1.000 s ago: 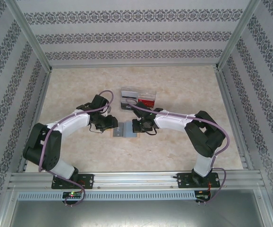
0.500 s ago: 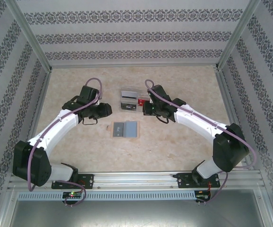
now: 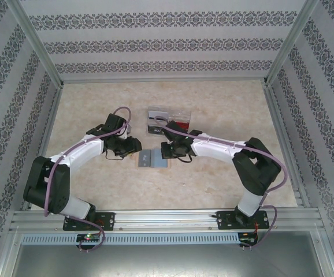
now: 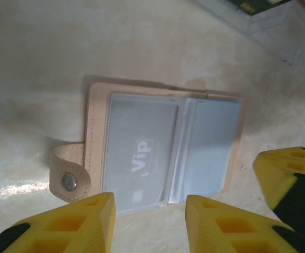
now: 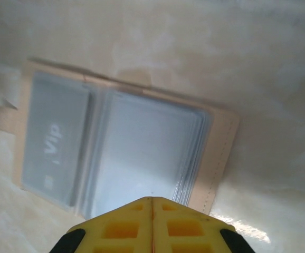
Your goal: Take the credit cards out of the card holder
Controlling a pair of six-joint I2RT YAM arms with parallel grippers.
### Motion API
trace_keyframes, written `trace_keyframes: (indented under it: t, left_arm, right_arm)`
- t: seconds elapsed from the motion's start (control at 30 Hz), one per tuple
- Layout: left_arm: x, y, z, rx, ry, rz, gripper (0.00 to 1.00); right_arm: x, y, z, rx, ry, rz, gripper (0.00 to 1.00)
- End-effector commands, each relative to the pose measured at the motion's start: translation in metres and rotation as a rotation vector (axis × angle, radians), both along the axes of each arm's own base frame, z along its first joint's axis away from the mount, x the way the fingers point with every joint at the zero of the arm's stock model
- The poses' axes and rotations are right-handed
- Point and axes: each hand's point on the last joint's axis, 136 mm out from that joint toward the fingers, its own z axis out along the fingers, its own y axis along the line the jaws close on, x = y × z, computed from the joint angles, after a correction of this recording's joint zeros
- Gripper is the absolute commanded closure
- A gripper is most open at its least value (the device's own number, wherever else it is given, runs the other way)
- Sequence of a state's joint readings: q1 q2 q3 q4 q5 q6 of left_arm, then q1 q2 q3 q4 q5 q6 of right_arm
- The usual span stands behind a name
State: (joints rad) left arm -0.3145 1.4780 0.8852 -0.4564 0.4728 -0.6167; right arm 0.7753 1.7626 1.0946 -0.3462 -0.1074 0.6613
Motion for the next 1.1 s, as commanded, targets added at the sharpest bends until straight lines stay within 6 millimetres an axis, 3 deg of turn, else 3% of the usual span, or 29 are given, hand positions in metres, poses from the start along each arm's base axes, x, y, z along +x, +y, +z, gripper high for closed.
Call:
trace_keyframes:
  t: [0.0, 0.2, 0.53, 0.9, 1.07]
  left_arm:
    - [0.002, -0.009, -0.005, -0.036, 0.001, -0.008, 0.61]
    - [-0.001, -0.011, -0.016, -0.018, 0.029, -0.019, 0.62]
    - [-0.001, -0.017, -0.016, 0.014, 0.020, -0.057, 0.61]
    - [-0.006, -0.014, -0.034, 0.040, 0.070, -0.066, 0.61]
    - [-0.007, -0.016, -0.039, 0.039, 0.081, -0.070, 0.61]
  right_arm:
    - [-0.005, 0.003, -0.017, 0.006, 0.048, -0.018, 0.91]
    - [-0.007, -0.012, -0.023, -0.045, 0.045, -0.049, 0.91]
    - [-0.010, -0.025, -0.033, -0.083, 0.069, -0.077, 0.88]
    - [-0.004, -0.026, -0.004, -0.072, 0.009, -0.075, 0.84]
    - [-0.008, -0.026, -0.016, -0.069, 0.044, -0.072, 0.84]
